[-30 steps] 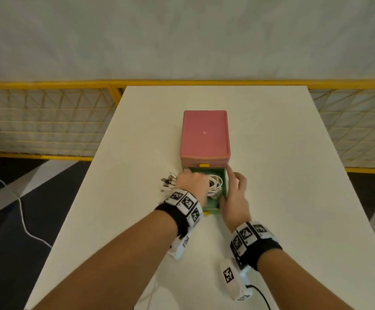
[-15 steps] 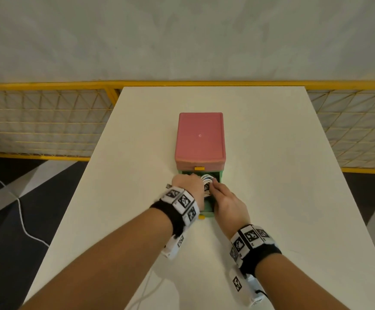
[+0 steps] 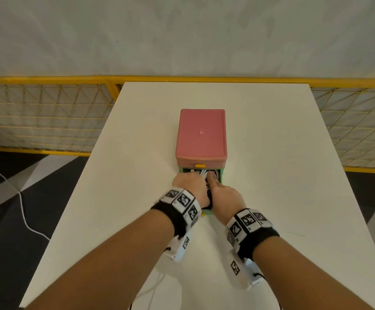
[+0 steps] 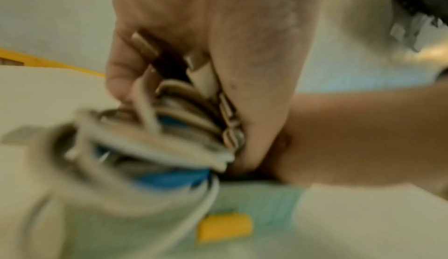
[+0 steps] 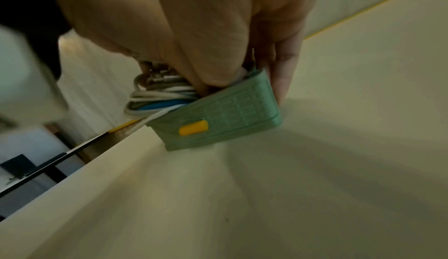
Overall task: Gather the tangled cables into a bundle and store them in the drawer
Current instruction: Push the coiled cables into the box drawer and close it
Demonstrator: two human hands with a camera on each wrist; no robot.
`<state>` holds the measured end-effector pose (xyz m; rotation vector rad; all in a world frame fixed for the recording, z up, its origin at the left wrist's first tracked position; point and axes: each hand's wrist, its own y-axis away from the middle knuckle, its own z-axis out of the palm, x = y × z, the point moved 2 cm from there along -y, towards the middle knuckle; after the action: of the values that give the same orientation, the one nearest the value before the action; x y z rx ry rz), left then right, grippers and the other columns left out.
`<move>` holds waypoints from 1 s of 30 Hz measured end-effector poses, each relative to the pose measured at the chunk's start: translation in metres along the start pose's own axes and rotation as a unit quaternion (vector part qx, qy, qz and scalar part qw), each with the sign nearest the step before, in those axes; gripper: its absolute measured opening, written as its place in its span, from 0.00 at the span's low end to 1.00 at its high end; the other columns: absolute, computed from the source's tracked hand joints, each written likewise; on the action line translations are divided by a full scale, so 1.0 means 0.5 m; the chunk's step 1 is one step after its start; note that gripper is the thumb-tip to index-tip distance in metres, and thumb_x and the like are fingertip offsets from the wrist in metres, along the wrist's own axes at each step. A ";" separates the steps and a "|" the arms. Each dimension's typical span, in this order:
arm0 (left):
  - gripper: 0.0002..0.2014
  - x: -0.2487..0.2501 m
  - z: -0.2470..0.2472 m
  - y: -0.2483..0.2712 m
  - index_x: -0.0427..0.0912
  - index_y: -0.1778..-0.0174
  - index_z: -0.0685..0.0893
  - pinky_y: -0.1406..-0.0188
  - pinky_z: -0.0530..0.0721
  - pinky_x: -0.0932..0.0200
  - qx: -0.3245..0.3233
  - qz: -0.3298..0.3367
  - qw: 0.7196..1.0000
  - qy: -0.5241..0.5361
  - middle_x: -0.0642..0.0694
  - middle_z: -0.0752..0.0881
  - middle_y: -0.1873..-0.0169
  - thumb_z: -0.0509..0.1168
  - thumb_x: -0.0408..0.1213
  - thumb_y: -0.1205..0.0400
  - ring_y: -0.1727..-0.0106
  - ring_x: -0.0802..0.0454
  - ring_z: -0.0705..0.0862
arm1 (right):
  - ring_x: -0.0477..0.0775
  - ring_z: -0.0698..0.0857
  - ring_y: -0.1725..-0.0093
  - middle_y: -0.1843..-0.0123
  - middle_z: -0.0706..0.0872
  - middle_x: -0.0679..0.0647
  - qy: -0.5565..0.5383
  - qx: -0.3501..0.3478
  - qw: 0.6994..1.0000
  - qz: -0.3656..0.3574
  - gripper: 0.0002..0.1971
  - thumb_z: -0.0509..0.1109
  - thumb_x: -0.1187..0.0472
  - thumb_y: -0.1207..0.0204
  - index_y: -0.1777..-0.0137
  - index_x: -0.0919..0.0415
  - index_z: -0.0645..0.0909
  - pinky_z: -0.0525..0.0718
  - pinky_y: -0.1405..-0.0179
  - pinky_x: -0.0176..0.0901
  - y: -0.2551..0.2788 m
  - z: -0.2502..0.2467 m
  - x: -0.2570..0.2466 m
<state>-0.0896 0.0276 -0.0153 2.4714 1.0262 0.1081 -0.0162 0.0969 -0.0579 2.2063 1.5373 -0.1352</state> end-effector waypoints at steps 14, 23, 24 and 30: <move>0.31 -0.006 0.002 0.008 0.37 0.34 0.76 0.48 0.74 0.53 0.027 0.005 0.999 0.021 0.41 0.81 0.38 0.69 0.58 0.23 0.35 0.42 0.79 | 0.64 0.83 0.39 0.16 0.59 0.53 -0.068 0.042 0.997 -0.009 0.33 0.59 0.63 0.20 0.17 0.55 0.51 0.79 0.43 0.51 0.018 0.010 0.007; 0.19 0.017 0.017 0.011 0.32 0.31 0.74 0.38 0.75 0.50 0.008 -0.015 0.999 -0.032 0.36 0.79 0.37 0.57 0.41 0.13 0.36 0.41 0.78 | 0.63 0.84 0.41 0.14 0.51 0.47 -0.090 0.070 0.993 -0.020 0.36 0.59 0.66 0.21 0.17 0.47 0.50 0.81 0.44 0.51 0.031 0.016 0.009; 0.26 0.008 0.016 0.012 0.31 0.28 0.70 0.37 0.76 0.50 0.011 -0.018 0.999 0.025 0.36 0.77 0.35 0.62 0.46 0.15 0.33 0.40 0.76 | 0.63 0.83 0.39 0.14 0.51 0.47 -0.091 0.067 0.994 -0.015 0.36 0.59 0.67 0.21 0.17 0.46 0.50 0.80 0.42 0.51 0.030 0.015 0.009; 0.39 0.007 0.036 0.025 0.23 0.21 0.54 0.28 0.72 0.50 0.026 -0.034 0.999 0.011 0.30 0.69 0.24 0.66 0.44 0.16 0.24 0.37 0.69 | 0.62 0.85 0.40 0.15 0.55 0.48 -0.110 0.071 0.991 -0.017 0.35 0.62 0.64 0.21 0.18 0.42 0.52 0.82 0.43 0.51 0.028 0.017 0.009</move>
<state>-0.0749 0.0154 -0.0261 2.4845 1.1341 0.0876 -0.0004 0.0935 -0.0629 2.1888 1.4825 -0.4955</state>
